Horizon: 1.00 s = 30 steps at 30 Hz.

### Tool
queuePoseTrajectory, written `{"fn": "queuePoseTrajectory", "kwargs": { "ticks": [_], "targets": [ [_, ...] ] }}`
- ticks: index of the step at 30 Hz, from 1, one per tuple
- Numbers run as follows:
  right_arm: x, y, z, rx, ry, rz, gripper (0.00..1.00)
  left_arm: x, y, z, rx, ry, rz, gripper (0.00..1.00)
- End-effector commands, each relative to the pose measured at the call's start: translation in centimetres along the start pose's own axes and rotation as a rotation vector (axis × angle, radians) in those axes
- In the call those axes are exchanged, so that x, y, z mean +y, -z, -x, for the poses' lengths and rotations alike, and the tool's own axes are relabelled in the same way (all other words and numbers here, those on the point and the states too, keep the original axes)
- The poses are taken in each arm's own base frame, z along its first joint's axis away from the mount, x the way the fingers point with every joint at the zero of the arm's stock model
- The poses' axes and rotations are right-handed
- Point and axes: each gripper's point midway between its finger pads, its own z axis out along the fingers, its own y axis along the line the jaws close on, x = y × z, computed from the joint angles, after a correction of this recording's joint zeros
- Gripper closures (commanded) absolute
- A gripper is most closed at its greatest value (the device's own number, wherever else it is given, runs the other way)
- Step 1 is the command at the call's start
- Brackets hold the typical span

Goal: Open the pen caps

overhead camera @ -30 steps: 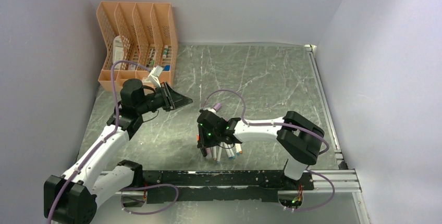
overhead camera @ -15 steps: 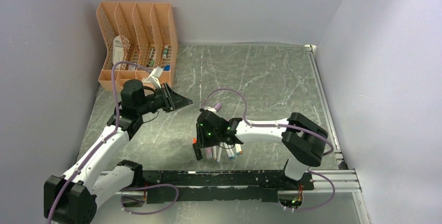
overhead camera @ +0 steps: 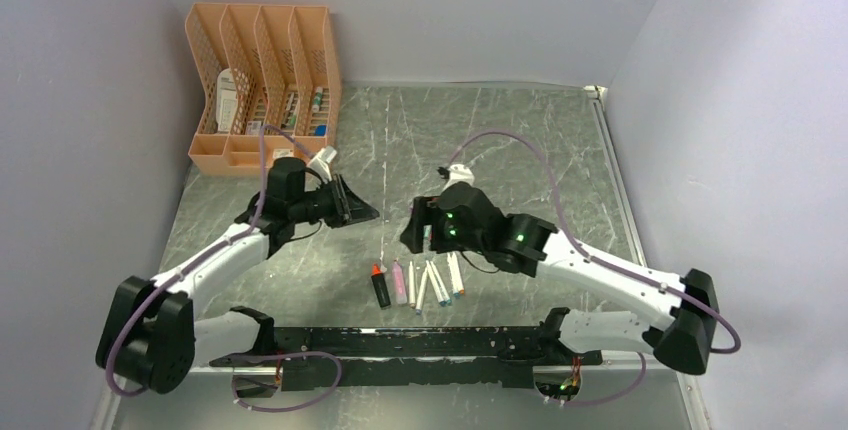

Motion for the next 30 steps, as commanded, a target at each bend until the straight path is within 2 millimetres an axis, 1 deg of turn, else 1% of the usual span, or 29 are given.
{"fn": "queuePoseTrajectory", "kwargs": {
  "ticks": [1, 3, 5, 7, 10, 14, 17, 24, 30],
  "targets": [
    [-5.9, 1.3, -1.9, 0.029, -0.02, -0.157, 0.28, -0.1, -2.4, 0.1, 0.0, -0.069, 0.024, 0.93],
    [-6.9, 1.6, -2.3, 0.027, -0.045, -0.16, 0.27, 0.7, -3.7, -0.1, 0.014, -0.082, 0.068, 0.93],
    [-7.5, 1.8, -2.7, 0.029, -0.057, -0.159, 0.27, 2.0, -5.1, -0.3, 0.028, -0.081, 0.114, 0.93],
    [-7.7, 2.0, -3.0, 0.032, -0.061, -0.156, 0.27, 3.0, -6.1, -0.3, 0.035, -0.088, 0.156, 0.93],
    [-7.8, 2.2, -3.4, 0.035, -0.06, -0.147, 0.27, 4.0, -7.3, -0.3, 0.047, -0.093, 0.179, 0.93],
    [-8.4, 2.4, -3.6, 0.039, -0.047, -0.159, 0.27, 5.5, -9.1, -1.0, 0.077, -0.107, 0.22, 0.93],
    [-8.7, 2.5, -3.7, 0.036, -0.042, -0.164, 0.27, 6.3, -10.4, -1.3, 0.087, -0.095, 0.219, 0.93],
    [-8.9, 2.6, -4.4, 0.043, -0.052, -0.153, 0.27, 7.3, -12.0, -1.5, 0.097, -0.08, 0.231, 0.91],
    [-9.1, 2.4, -4.7, 0.054, -0.042, -0.152, 0.27, 8.1, -12.4, -1.7, 0.108, -0.08, 0.27, 0.9]
  ]
}}
